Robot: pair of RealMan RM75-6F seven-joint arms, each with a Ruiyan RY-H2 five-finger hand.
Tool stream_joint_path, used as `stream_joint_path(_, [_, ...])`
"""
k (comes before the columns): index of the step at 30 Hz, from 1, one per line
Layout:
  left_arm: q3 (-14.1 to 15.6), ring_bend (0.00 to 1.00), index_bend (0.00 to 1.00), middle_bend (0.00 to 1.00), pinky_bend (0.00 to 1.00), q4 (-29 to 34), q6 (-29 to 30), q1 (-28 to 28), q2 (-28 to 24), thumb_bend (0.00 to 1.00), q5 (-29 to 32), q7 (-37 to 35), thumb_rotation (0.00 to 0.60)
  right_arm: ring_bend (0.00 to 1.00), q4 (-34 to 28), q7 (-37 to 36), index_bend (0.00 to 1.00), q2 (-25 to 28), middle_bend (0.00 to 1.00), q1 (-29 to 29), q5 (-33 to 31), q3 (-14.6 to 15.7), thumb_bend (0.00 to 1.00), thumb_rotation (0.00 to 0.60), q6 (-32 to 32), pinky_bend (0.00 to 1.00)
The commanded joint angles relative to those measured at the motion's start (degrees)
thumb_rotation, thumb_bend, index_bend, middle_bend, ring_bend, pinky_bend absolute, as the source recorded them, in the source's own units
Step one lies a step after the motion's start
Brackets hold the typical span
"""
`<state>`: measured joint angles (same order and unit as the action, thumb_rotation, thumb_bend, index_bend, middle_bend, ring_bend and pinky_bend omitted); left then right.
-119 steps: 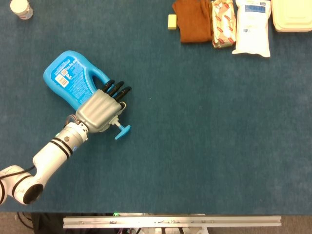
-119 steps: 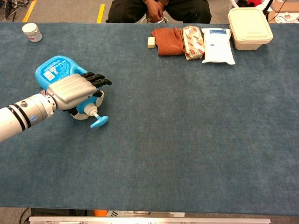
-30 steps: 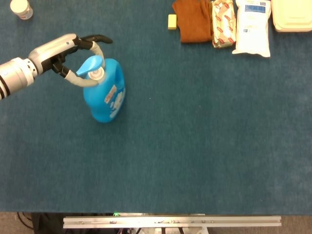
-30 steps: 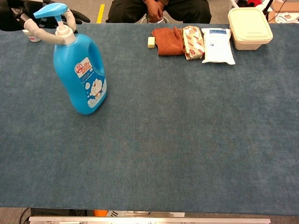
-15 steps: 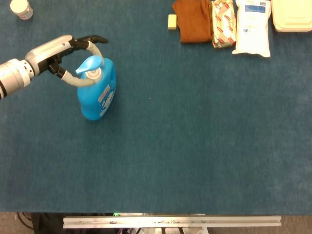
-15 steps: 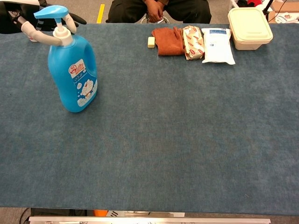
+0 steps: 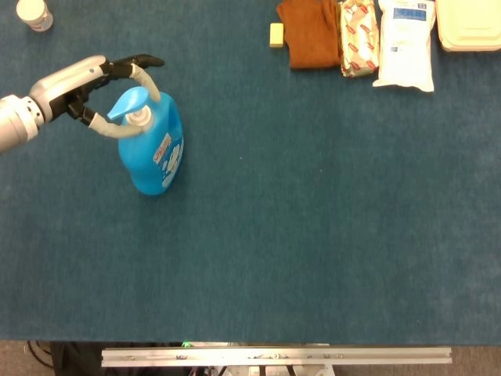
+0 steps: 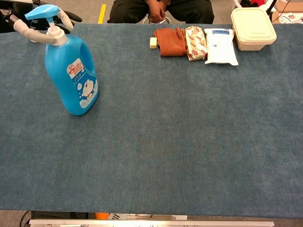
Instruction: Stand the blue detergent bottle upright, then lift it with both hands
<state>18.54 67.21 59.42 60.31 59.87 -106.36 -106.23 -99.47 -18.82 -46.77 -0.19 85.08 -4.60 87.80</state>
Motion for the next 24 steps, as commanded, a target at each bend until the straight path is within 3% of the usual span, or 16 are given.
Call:
stream_joint_path(1, [0.3, 0.00, 0.37, 0.06, 0.06, -0.1, 0.3, -0.2, -0.2, 0.25, -0.1, -0.1, 0.600, 0.11, -0.1, 0.0, 0.25, 0.0, 0.28, 0.0, 0.0, 0.0, 0.18, 0.600, 0.0, 0.16])
stream_joint_path(10, [0.8, 0.00, 0.27, 0.04, 0.05, -0.5, 1.2, -0.6, -0.7, 0.25, 0.0, -1.0, 0.600, 0.11, -0.3, 0.2, 0.25, 0.1, 0.28, 0.0, 0.3, 0.0, 0.18, 0.600, 0.2, 0.16])
stream_joint_path(24, [1.7, 0.00, 0.22, 0.04, 0.05, -1.7, 1.4, -0.8, -0.3, 0.25, -0.2, -3.5, 0.600, 0.11, -0.2, 0.1, 0.25, 0.1, 0.28, -0.1, 0.6, 0.1, 0.18, 0.600, 0.5, 0.16])
